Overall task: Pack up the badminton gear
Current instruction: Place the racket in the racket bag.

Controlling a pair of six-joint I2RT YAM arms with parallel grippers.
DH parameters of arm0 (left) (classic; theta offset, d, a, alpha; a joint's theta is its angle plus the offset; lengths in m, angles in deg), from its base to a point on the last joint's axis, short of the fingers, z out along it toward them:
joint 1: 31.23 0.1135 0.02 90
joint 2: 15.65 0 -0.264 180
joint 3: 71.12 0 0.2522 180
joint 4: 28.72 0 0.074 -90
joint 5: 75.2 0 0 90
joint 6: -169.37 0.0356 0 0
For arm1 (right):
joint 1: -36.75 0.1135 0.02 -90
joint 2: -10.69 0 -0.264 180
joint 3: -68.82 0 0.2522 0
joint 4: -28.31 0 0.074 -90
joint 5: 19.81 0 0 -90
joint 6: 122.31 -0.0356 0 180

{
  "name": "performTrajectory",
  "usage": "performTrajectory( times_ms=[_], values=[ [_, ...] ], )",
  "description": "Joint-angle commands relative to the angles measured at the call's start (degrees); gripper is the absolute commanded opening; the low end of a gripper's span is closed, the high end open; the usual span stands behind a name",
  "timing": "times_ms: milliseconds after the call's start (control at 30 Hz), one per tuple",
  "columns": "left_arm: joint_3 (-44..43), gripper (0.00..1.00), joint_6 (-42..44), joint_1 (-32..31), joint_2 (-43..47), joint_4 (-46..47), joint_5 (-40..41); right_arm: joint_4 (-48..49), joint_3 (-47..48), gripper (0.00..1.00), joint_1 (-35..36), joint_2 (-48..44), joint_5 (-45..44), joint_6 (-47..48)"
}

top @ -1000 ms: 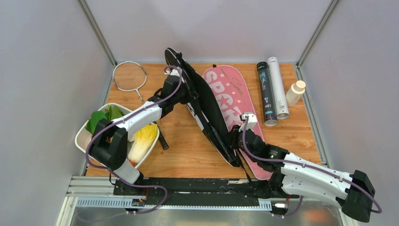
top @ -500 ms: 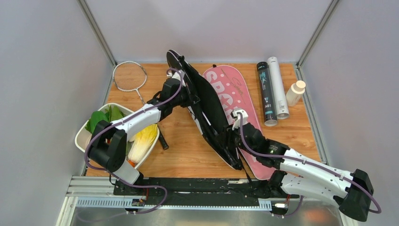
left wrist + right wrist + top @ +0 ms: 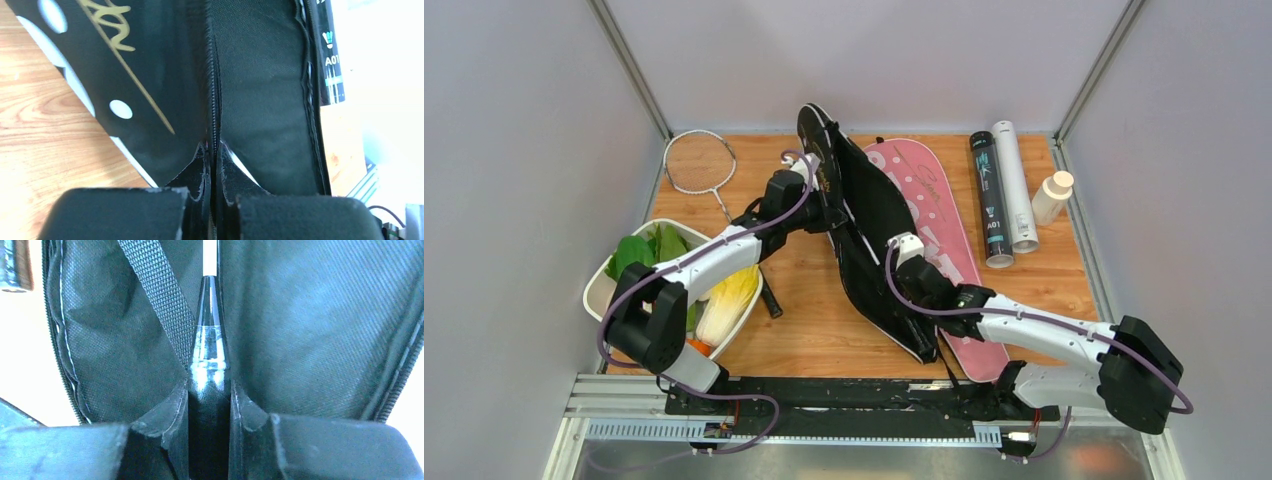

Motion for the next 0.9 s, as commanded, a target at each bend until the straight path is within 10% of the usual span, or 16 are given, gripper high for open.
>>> performTrajectory(
  times_ms=[0, 167, 500, 867],
  values=[
    [0.23, 0.00, 6.27, -0.12, 2.06, -4.30, -1.60, 1.67, 4.82, 0.11, -0.60, -1.28, -0.94, 0.20],
    [0.07, 0.00, 9.72, -0.12, 0.29, -6.14, -0.86, 1.67, 8.86, 0.38, -0.71, -3.18, 0.70, 0.49],
    [0.63, 0.00, 9.56, -0.08, -0.84, -5.50, -1.46, 3.82, 8.62, 0.01, -1.62, 0.73, -1.48, 1.02],
    [3.93, 0.00, 8.03, -0.08, -1.29, 0.48, -8.70, 23.93, 7.88, 0.00, -3.53, 9.30, -12.95, -2.34]
  ],
)
